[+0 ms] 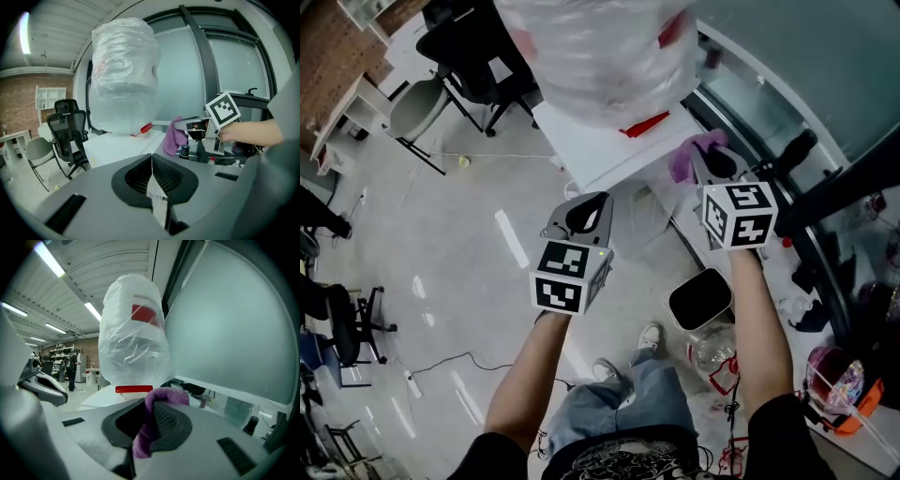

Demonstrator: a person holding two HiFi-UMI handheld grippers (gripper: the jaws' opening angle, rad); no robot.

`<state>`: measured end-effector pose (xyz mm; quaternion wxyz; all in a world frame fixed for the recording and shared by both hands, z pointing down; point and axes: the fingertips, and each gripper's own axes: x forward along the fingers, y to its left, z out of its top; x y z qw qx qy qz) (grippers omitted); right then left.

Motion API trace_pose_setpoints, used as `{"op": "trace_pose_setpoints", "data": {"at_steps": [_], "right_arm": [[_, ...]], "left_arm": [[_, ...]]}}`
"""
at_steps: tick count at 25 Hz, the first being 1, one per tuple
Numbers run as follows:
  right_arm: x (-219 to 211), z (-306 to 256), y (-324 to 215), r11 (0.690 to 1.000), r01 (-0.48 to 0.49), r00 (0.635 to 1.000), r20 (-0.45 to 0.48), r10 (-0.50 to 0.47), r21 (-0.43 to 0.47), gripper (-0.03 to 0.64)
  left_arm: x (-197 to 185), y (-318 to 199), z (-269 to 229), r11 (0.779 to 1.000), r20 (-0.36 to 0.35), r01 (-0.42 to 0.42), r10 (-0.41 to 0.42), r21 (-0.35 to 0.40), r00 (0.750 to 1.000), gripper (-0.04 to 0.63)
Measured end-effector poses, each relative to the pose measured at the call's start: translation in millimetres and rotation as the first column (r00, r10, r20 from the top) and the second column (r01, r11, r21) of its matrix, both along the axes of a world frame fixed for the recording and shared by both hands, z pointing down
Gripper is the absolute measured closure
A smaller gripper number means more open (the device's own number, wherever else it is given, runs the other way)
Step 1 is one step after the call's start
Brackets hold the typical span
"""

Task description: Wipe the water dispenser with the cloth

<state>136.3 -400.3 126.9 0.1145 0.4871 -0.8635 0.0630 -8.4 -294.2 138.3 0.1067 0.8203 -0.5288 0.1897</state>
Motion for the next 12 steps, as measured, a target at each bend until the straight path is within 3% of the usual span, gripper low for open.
{"op": "trace_pose_setpoints", "data": {"at_steps": [12], "right_arm": [[-30, 43, 10, 0.996, -0.022, 0.995, -0.091, 0.030, 0.087, 0.584]], "left_arm": [[-46, 11, 67, 0.999, -0.059, 0.017, -0.015, 0.040, 0.998, 0.569]]}}
